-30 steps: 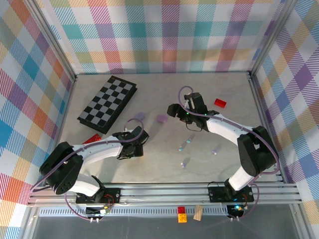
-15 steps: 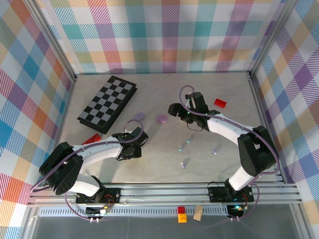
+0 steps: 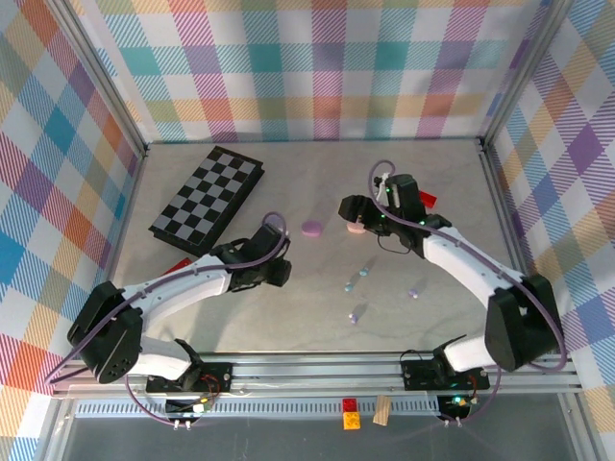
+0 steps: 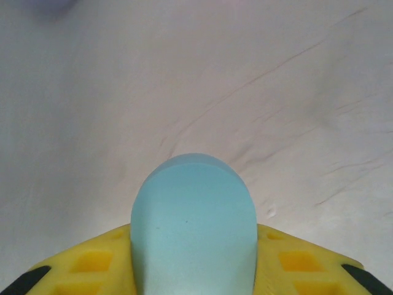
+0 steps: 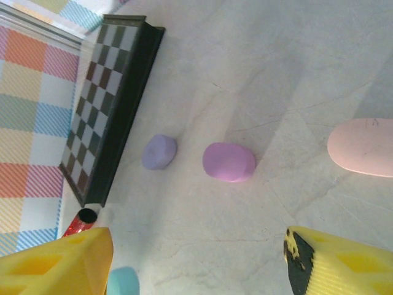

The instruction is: Insert wireless bluetooth earbuds into charging case

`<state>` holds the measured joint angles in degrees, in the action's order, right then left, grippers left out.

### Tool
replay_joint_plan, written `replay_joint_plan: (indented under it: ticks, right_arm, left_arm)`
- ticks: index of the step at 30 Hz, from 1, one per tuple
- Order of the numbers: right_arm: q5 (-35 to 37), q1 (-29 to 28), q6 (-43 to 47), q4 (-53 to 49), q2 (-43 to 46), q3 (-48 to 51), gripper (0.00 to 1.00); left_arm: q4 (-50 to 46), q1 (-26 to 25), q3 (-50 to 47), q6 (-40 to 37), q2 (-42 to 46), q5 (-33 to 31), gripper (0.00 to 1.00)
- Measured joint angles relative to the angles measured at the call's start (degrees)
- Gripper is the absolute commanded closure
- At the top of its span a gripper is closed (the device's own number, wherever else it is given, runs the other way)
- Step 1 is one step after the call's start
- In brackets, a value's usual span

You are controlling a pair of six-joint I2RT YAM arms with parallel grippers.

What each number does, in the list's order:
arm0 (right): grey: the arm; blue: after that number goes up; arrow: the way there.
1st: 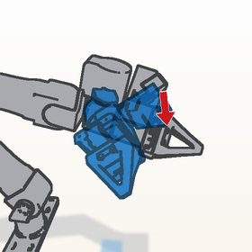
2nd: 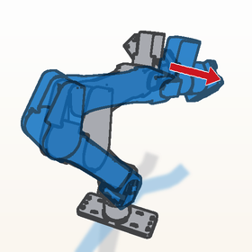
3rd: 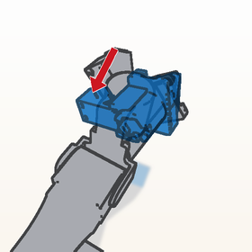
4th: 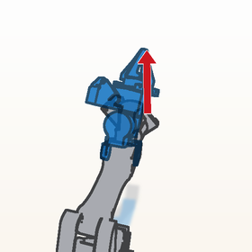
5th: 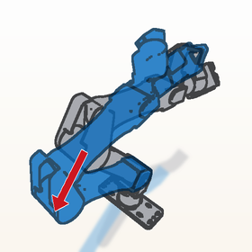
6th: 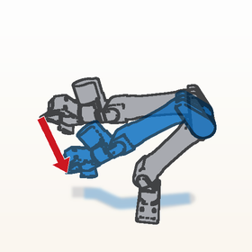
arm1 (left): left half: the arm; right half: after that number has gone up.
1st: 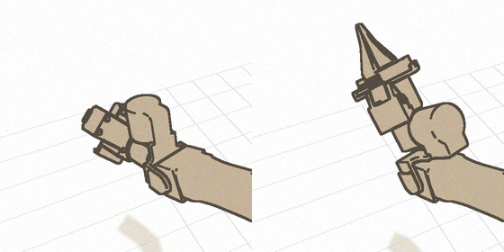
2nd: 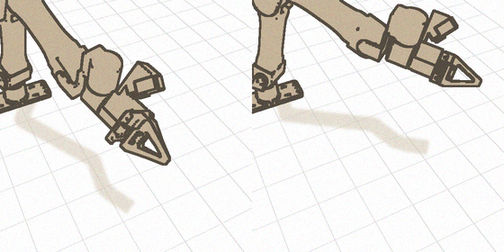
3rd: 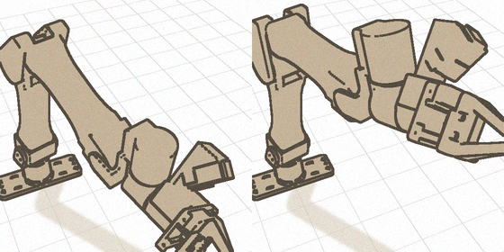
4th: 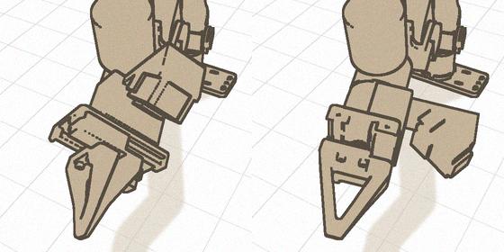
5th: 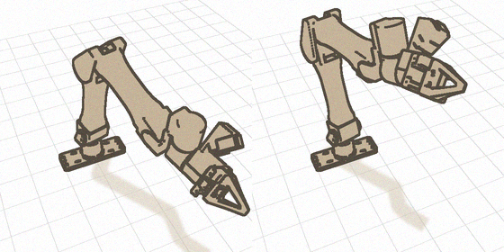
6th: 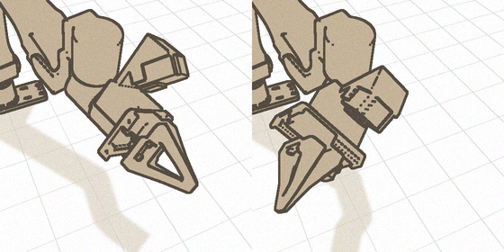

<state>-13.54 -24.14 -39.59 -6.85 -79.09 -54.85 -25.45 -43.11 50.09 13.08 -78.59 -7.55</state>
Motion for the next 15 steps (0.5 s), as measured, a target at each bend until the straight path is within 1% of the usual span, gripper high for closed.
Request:
replay_joint_plan:
  ticks: [3,6,10,15]
  right_arm:
    - [-1.95,1.07,1.22,-3.23,4.48,0.44,0.27]
    - [-3.89,1.97,2.36,-7.26,8.83,0.72,0.27]
    - [-6.49,2.73,4.15,-12.50,13.07,0.72,0.27]
    - [-10.12,2.82,5.97,-17.31,14.99,0.76,0.29]
  left_arm:
    - [4.35,0.00,2.16,-7.21,-1.36,2.69,0.61]
    - [9.49,0.00,2.27,-13.68,-1.70,6.47,0.60]
    - [16.63,0.00,2.25,-23.21,-1.70,13.84,0.58]
    - [22.53,0.00,2.19,-33.38,-1.70,22.56,0.54]
